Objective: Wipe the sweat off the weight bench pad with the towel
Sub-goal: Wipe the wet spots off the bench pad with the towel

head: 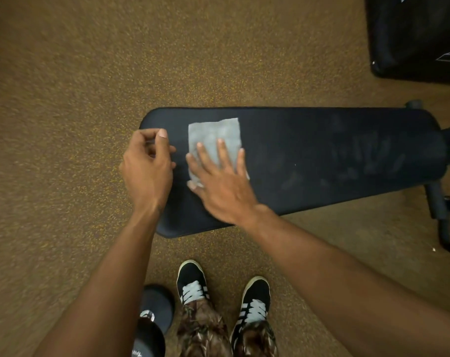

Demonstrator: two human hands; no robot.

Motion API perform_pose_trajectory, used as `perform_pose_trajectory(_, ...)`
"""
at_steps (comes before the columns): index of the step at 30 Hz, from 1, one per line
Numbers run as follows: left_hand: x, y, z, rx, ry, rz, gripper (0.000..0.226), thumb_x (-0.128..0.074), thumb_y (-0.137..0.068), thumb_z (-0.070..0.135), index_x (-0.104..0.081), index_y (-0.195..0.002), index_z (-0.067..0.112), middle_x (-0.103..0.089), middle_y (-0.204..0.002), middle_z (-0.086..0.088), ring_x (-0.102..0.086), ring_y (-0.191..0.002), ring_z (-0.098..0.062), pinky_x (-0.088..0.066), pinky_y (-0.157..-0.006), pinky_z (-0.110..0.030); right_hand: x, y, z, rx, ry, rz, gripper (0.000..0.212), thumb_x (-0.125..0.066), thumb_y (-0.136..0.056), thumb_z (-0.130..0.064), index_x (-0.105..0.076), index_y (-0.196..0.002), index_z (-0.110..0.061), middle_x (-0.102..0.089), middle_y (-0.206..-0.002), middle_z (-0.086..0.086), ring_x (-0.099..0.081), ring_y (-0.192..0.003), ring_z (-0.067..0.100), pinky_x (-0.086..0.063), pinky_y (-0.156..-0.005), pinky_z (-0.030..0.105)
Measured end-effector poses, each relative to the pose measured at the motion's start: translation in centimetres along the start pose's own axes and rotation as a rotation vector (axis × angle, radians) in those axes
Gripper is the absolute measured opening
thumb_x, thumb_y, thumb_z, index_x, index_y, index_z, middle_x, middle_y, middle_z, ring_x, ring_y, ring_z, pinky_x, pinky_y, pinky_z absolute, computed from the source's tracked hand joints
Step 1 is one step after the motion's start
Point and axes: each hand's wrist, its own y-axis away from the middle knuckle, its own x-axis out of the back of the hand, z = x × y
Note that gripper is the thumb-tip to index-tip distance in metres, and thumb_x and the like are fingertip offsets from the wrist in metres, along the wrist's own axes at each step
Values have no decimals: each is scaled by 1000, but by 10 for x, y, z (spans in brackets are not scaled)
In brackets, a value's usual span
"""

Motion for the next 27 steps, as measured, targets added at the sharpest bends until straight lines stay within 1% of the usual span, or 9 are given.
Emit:
perform_pose_trajectory(3,2,2,-11,-84,-87,-79,25,-51,-99,46,-63,-101,25,-72,-82,8,-68,-66,-10,-58,-66,-36,-10,-1,-12,62,-4,91,64,-37,-99,-55,-29,-154,-25,-21,-163,0,-11,-150,37,-11,-114,65)
perform_pose_trajectory(6,-3,4,-18,-235,-342,-128,24,-48,-99,44,-64,-108,29,-72,-95,7,-68,-85,-18,-54,-75,-39,-1,-9,6,107,16,134,67,-34,-91,-71,-33,-150,-38,-29,-160,-3,-23,-145,34,-13,-112,63)
perform_pose_trajectory(8,-10,3,-25,-391,-568,-165,29,-44,-100,35,-64,-119,27,-70,-112,2,-63,-101,-26,-50,-79,-40,3,-17,15,89,-6,105,62,-30,-92,-67,-31,-149,-43,-22,-163,-2,-15,-148,36,-6,-112,68)
perform_pose_trajectory(10,-17,1,-31,-486,-692,-240,38,-39,-99,30,-61,-129,23,-64,-131,-4,-57,-116,-31,-48,-90,-45,1,-18,18,103,13,51,59,-25,-95,-54,-27,-152,-39,-12,-165,1,-4,-150,37,-3,-113,68)
perform_pose_trajectory(13,-22,7,-33,-456,-766,-305,50,-29,-101,36,-46,-146,21,-50,-148,-7,-43,-137,-32,-37,-107,-52,-2,-16,21,116,57,1,64,-24,-97,-46,-18,-157,-25,-9,-166,2,-1,-151,34,-9,-116,65)
perform_pose_trajectory(17,-19,26,-33,-356,-778,-419,74,-5,-98,64,-11,-159,21,-25,-163,-7,-16,-151,-29,-13,-118,-60,6,-14,20,150,12,-3,61,-27,-103,-40,-12,-158,-19,-12,-165,6,-2,-151,34,-10,-119,53)
perform_pose_trajectory(20,-15,35,-35,-354,-820,-450,83,6,-92,70,-8,-160,24,-19,-165,-8,-10,-152,-31,-9,-118,-64,6,-1,20,217,56,-14,59,-27,-104,-36,-14,-158,-17,-14,-165,8,-5,-151,34,-10,-120,49)
perform_pose_trajectory(24,-17,49,-25,-337,-860,-422,82,6,-94,69,-9,-160,24,-20,-163,-14,-10,-152,-34,-8,-118,-64,9,16,35,266,82,-29,56,-32,-103,-30,-23,-156,-14,-18,-164,10,-10,-151,33,-12,-120,48)
perform_pose_trajectory(27,-22,58,-22,-354,-899,-450,83,4,-93,70,-13,-159,23,-19,-164,-16,-9,-152,-35,-8,-118,-63,10,35,72,238,120,-55,59,-40,-100,-22,-21,-156,-13,-17,-164,9,-10,-151,32,-15,-120,49)
